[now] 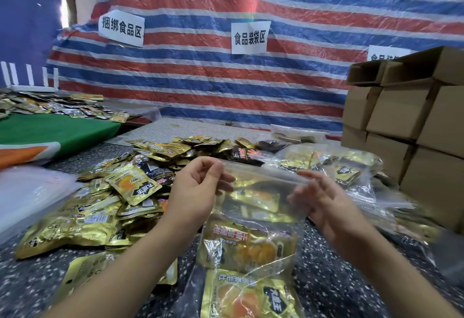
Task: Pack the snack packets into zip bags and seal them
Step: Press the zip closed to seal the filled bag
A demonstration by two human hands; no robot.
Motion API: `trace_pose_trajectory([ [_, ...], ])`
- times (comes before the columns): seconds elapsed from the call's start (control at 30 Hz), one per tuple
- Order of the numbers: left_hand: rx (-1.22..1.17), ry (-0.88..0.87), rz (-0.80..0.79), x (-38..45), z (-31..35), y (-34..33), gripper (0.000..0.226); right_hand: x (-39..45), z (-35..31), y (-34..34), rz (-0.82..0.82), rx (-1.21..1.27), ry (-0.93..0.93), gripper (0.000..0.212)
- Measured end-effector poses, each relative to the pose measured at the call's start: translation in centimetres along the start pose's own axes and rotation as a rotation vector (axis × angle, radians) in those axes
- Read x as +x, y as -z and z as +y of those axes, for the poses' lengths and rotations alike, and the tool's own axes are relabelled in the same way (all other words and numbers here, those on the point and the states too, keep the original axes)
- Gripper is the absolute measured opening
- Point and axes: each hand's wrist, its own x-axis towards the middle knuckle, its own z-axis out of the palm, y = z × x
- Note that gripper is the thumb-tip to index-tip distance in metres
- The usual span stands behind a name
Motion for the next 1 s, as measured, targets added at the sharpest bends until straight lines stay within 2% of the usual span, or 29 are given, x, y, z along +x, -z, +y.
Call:
trace_pose_trajectory([
  [0.07,-0.019,0.012,0.0,0.0,-0.1,-0.1,0.016,0.0,0.9,-0.2,-0.149,-0.056,-0.116,0.086],
  [0.1,-0.02,0.021,-0.001,0.0,-0.1,-0.1,0.018,-0.1,1.3,-0.4,-0.216,-0.14,-0.157,0.086],
  [0.17,-0.016,0.05,-0.002,0.0,-0.3,-0.1,0.024,-0.4,1.9,-0.9,-0.296,-0.326,-0.196,0.063],
  [0.23,-0.003,0.076,0.003,0.2,-0.5,0.1,0.028,-0.6,2.2,-1.1,-0.288,-0.408,-0.209,0.036],
  [0.33,0.046,0.083,0.029,0.3,-1.0,0.0,0.029,-0.4,2.5,-1.3,-0.253,-0.422,-0.215,0.016],
  [0.4,0.078,0.106,0.063,0.5,-1.5,-0.2,0.029,-0.4,2.6,-1.3,-0.228,-0.382,-0.202,0.01],
  [0.57,0.11,0.132,0.223,0.8,-2.0,0.1,0.028,0.8,2.0,-0.6,0.0,-0.155,-0.219,0.011],
  [0.67,0.207,0.098,0.287,0.8,-2.2,0.5,0.027,3.8,0.2,0.4,0.209,0.114,-0.236,0.01],
  [0.77,0.345,0.061,0.263,0.3,-2.5,0.3,0.025,8.1,-2.8,1.7,0.326,0.262,-0.263,0.011],
  [0.9,0.374,0.013,0.175,-0.8,-2.5,-0.4,0.015,14.4,-5.3,4.3,0.471,0.489,-0.19,0.025],
  [1.0,0.42,0.0,0.14,-1.0,-2.6,-0.5,0.013,17.3,-3.9,5.8,0.527,0.452,-0.283,0.037],
])
